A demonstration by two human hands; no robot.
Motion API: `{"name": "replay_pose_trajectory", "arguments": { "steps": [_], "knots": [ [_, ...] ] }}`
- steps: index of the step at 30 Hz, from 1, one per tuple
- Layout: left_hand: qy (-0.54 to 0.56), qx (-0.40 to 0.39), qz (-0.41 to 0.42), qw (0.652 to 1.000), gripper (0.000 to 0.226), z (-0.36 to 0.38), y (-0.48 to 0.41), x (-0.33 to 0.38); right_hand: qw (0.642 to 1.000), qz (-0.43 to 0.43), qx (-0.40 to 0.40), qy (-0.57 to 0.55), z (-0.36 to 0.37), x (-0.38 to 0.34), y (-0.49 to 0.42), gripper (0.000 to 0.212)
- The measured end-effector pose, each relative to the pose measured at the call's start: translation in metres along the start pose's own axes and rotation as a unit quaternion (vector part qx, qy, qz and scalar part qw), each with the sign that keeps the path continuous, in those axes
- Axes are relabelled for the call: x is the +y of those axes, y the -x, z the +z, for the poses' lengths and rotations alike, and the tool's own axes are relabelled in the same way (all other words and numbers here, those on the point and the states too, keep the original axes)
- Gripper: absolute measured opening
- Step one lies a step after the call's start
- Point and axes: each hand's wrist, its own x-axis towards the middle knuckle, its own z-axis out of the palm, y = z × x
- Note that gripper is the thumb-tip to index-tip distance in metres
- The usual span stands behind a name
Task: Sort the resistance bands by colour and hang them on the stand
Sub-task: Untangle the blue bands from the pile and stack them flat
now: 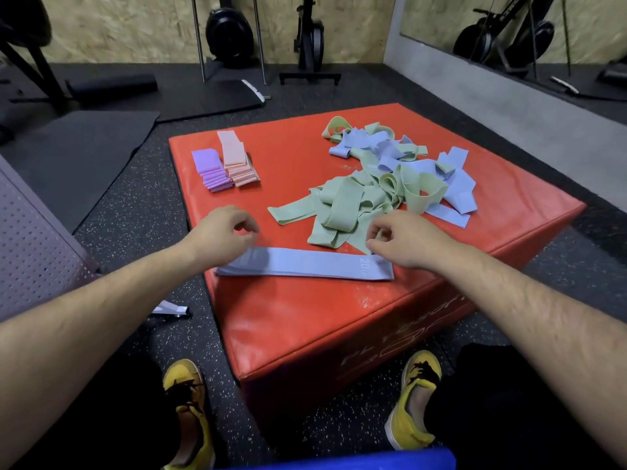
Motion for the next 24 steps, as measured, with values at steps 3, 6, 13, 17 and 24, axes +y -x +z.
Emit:
{"name": "replay_pose_trajectory", "arguments": {
  "steps": [3, 6, 13, 17, 24],
  "knots": [
    [0.016, 0.008, 0.031, 0.999, 0.014, 0.002, -0.021, 0.026, 0.999, 0.004, 0.03, -0.019, -0.007, -0.008, -0.01, 0.009],
    [0.025, 0.021, 0.07, 0.997, 0.01, 0.004, -0.051, 0.055, 0.998, 0.0, 0.06, -0.033, -0.016, -0.016, -0.026, 0.01],
    [0.008, 0.002, 0.072, 0.997, 0.017, 0.034, -0.141, 0.104, 0.993, 0.025, 0.111, 0.042, -0.03, -0.002, -0.077, 0.022],
    [-0.008, -0.02, 0.059, 0.998, 0.022, 0.051, -0.204, 0.11, 0.99, 0.037, 0.12, 0.061, -0.035, 0.011, -0.116, 0.029],
    [-0.041, -0.064, 0.0, 0.997, 0.034, 0.081, -0.309, 0.096, 0.987, 0.077, 0.113, 0.078, -0.018, 0.03, -0.177, 0.034]
  ]
}}
